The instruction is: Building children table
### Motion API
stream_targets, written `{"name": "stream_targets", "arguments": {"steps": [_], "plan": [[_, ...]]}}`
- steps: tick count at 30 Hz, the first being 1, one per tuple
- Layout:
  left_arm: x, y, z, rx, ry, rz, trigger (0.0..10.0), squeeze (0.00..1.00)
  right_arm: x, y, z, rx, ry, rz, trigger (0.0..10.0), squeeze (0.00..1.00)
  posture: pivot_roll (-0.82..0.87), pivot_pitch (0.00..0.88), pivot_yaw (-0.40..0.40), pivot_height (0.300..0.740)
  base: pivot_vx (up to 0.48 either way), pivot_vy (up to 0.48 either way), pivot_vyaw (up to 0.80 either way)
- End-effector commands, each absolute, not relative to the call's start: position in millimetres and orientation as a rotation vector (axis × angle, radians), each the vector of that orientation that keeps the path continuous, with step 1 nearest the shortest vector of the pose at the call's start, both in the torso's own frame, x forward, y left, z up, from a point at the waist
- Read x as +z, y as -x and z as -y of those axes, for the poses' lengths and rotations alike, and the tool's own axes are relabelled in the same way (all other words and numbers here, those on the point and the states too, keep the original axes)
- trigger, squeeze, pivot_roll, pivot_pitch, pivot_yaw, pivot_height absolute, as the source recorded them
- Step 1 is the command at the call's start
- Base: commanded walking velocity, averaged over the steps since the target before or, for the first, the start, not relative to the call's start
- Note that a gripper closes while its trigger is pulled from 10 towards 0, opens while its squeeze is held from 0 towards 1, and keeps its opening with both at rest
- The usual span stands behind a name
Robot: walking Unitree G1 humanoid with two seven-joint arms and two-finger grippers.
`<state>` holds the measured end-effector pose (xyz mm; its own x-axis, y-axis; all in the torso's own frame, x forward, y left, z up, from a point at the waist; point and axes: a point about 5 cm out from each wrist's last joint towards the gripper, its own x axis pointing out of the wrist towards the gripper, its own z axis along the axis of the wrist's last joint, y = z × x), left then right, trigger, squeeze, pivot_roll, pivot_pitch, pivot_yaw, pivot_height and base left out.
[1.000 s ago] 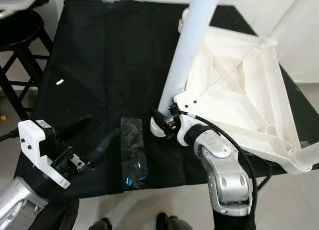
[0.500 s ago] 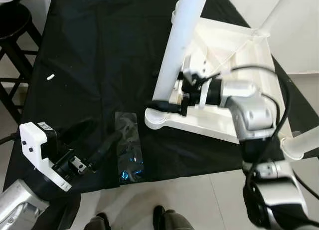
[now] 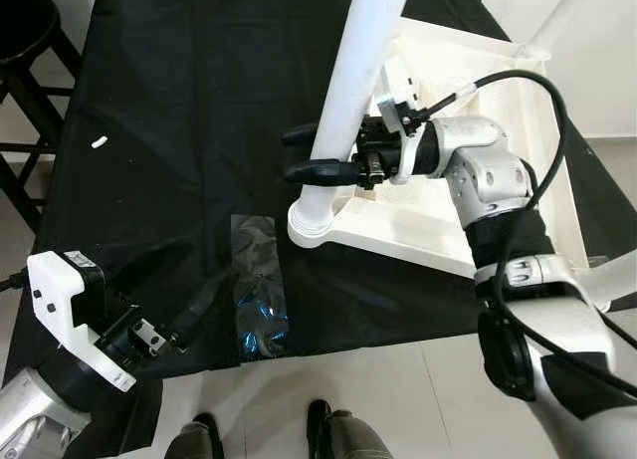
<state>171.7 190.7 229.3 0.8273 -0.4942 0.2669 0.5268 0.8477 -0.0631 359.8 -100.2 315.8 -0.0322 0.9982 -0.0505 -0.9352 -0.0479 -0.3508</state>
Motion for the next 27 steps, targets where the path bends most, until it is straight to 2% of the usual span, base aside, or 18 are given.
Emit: {"name": "stream_targets", "arguments": {"steps": [1, 3, 5, 7, 8, 9, 10, 11, 13, 21, 22, 25, 26, 27], "plan": [[230, -168, -189, -0.562, 0.126, 0.230, 10.0, 0.00, 314, -360, 106, 1.596, 0.340, 0.252, 0.0, 0.00, 0.12, 0.334, -0.142, 0.740, 0.000, 0.000, 0.00], [229, -168, -189, -0.562, 0.127, 0.229, 10.0, 0.00, 308, -360, 104, 1.532, 0.376, 0.253, 0.0, 0.00, 0.10, 0.322, -0.148, 0.740, 0.000, 0.000, 0.00], [229, -168, -188, -0.562, 0.127, 0.230, 10.0, 0.00, 295, -362, 99, 1.371, 0.420, 0.258, 0.0, 0.00, 0.10, 0.320, -0.154, 0.740, 0.000, 0.000, 0.00], [228, -168, -189, -0.558, 0.127, 0.232, 10.0, 0.00, 274, -367, 84, 1.038, 0.329, 0.189, 0.0, 0.00, 0.10, 0.315, -0.160, 0.740, 0.000, 0.000, 0.00], [228, -168, -190, -0.556, 0.127, 0.233, 10.0, 0.00, 252, -365, 80, 0.742, 0.211, 0.086, 0.0, 0.00, 0.08, 0.316, -0.154, 0.740, 0.000, 0.000, 0.00], [228, -168, -190, -0.556, 0.127, 0.233, 10.0, 0.00, 252, -365, 80, 0.742, 0.211, 0.086, 0.0, 0.00, 0.08, 0.316, -0.154, 0.740, 0.000, 0.000, 0.00], [228, -169, -190, -0.555, 0.127, 0.233, 10.0, 0.00, 236, -361, 83, 0.522, 0.141, -0.001, 0.0, 0.00, 0.08, 0.316, -0.154, 0.740, 0.000, 0.000, 0.00], [228, -169, -190, -0.555, 0.127, 0.233, 10.0, 0.00, 236, -361, 83, 0.522, 0.141, -0.001, 0.0, 0.00, 0.08, 0.316, -0.154, 0.740, 0.000, 0.000, 0.00], [229, -173, -190, -0.563, 0.123, 0.235, 10.0, 0.00, 208, -317, 67, 0.440, 0.135, -0.039, 0.0, 0.00, 0.08, 0.312, -0.146, 0.740, 0.000, 0.000, 0.00], [227, -178, -190, -0.570, 0.124, 0.236, 10.0, 0.00, 216, -314, 52, 0.464, 0.111, 0.005, 0.0, 0.00, 0.07, 0.290, -0.140, 0.740, 0.000, 0.000, 0.00], [227, -179, -190, -0.568, 0.123, 0.239, 10.0, 0.00, 218, -314, 51, 0.465, 0.115, 0.013, 9.4, 0.00, 0.07, 0.289, -0.140, 0.740, 0.000, 0.000, 0.00], [227, -179, -190, -0.564, 0.122, 0.242, 10.0, 0.00, 225, -310, 49, 0.446, 0.095, 0.021, 10.0, 0.00, 0.07, 0.288, -0.140, 0.740, 0.000, 0.000, 0.00], [227, -179, -190, -0.562, 0.122, 0.244, 10.0, 0.00, 232, -310, 48, 0.473, 0.058, 0.052, 10.0, 1.00, 0.07, 0.288, -0.140, 0.740, 0.000, 0.000, 0.00], [227, -180, -190, -0.562, 0.122, 0.245, 10.0, 0.00, 237, -308, 47, 0.484, 0.033, 0.067, 10.0, 1.00, 0.07, 0.288, -0.140, 0.740, 0.000, 0.000, 0.00]]}}
